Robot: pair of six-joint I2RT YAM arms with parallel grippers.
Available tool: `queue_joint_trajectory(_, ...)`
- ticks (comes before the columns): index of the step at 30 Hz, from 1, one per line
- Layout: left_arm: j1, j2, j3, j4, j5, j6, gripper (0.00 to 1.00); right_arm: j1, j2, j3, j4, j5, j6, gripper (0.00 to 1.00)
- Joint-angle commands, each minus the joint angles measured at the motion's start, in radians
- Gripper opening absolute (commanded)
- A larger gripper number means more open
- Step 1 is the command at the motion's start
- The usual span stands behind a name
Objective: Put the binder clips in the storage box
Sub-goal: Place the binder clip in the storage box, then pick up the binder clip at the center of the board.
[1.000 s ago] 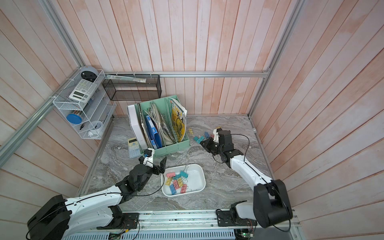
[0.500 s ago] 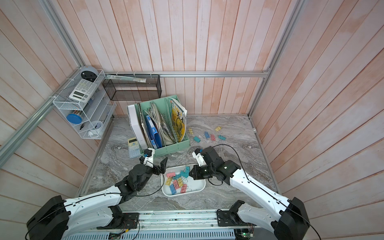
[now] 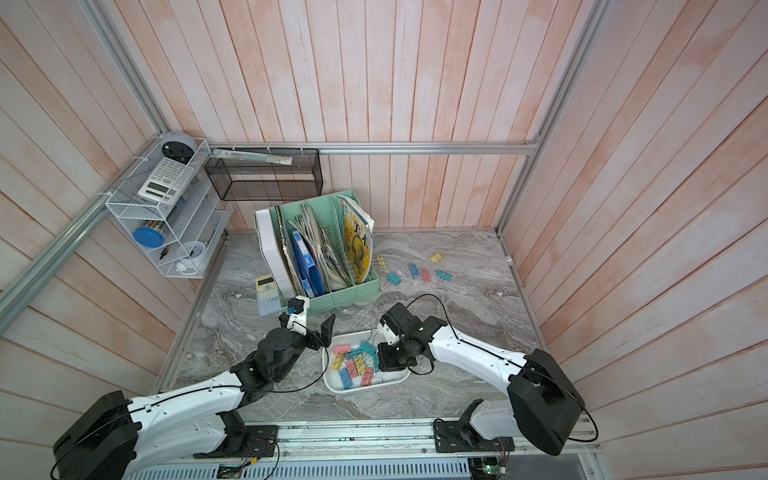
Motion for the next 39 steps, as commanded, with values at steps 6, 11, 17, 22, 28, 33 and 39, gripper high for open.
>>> queue_joint_trajectory(6, -0.003, -0.011, 0.009, 0.004, 0.01, -0.005, 1.0, 0.008, -0.038, 0.017, 0.0, 0.08, -0.006, 0.32)
queue_joint_trajectory(11, -0.005, -0.016, 0.007, 0.007, 0.009, -0.005, 1.0, -0.004, -0.198, 0.056, -0.028, 0.305, -0.008, 0.41)
queue_joint_trajectory(17, -0.005, -0.012, 0.007, 0.006, -0.005, 0.005, 1.0, -0.036, -0.409, -0.006, 0.223, 0.691, 0.006, 0.54)
queue_joint_trajectory(22, -0.004, 0.0, 0.006, 0.015, -0.018, 0.013, 1.0, -0.18, -0.318, 0.092, 0.235, 0.712, -0.108, 0.58)
queue_joint_trajectory(28, -0.005, 0.019, 0.015, 0.011, -0.016, 0.019, 1.0, -0.323, 0.062, 0.409, -0.02, 0.614, -0.221, 0.57)
queue_joint_trajectory(33, -0.005, 0.0, 0.013, 0.001, -0.031, 0.03, 1.0, -0.33, 0.38, 0.73, -0.278, 0.798, -0.259, 0.55)
queue_joint_trajectory(39, -0.005, 0.004, 0.013, 0.004, -0.039, 0.037, 1.0, -0.34, 0.599, 0.885, -0.274, 0.89, -0.326, 0.55)
